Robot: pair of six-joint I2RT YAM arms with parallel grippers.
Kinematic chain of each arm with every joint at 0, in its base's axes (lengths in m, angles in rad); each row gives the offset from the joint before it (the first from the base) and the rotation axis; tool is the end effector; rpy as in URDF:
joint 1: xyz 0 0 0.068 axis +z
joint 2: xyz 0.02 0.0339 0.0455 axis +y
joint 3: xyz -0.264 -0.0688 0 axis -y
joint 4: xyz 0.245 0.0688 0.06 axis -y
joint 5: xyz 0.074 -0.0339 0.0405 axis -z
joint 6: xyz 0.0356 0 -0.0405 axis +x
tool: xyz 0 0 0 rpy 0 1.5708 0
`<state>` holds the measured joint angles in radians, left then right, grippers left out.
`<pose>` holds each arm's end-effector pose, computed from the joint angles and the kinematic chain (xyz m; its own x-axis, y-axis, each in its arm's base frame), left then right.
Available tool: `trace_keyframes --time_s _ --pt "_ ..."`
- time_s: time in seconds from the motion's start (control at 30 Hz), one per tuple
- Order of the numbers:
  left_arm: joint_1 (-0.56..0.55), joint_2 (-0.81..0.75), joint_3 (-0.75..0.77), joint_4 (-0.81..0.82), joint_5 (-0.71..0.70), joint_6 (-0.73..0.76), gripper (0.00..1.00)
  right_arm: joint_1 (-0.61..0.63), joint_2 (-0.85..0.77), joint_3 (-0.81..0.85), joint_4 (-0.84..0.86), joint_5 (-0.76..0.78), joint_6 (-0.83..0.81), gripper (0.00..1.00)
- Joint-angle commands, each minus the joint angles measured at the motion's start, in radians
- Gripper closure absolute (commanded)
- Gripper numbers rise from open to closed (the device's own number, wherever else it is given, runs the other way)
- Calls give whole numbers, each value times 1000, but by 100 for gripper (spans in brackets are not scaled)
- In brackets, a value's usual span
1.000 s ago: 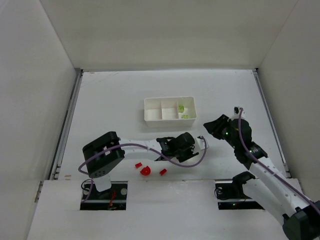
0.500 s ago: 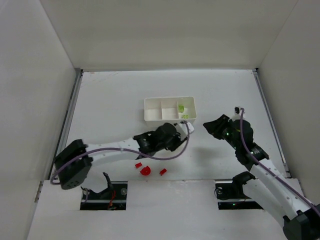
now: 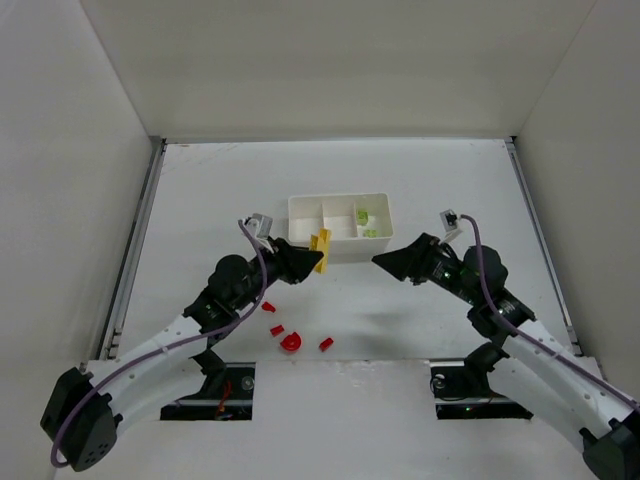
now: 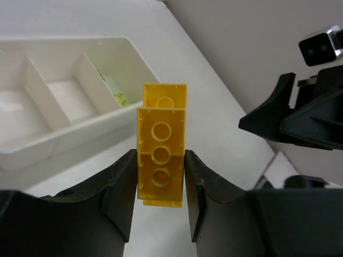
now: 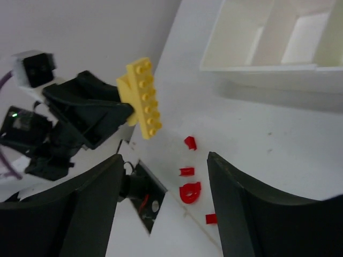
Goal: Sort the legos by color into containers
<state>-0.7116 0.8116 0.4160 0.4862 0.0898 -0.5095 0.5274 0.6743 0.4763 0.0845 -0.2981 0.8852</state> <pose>0.1467 -0.1307 0.2759 -0.2904 -0.3910 -0.8734 0.6603 0.5787 -0.4787 0.1443 0.0962 0.2767 -0.6295 0.4896 -0.6033 -0.3885 0.4741 0.7901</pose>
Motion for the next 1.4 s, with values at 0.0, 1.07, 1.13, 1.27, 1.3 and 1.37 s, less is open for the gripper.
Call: trace_keyframes --time_s 0.0,1.07,1.13,1.27,1.3,1.37 --pt "10 -46 -78 237 99 -286 85 100 -19 33 159 -24 20 28" --pt "-48 -22 -201 543 10 -770 83 237 370 82 552 -165 32 16" --pt "-56 -19 -206 545 7 -768 83 242 376 87 557 -159 32 17" --pt "-65 -19 -212 542 2 -765 83 242 386 91 557 -151 38 23" --pt "-67 -19 -213 540 2 -762 83 242 384 91 558 -151 38 24" --pt "-73 -15 -215 535 1 -758 83 242 383 93 563 -151 38 25"
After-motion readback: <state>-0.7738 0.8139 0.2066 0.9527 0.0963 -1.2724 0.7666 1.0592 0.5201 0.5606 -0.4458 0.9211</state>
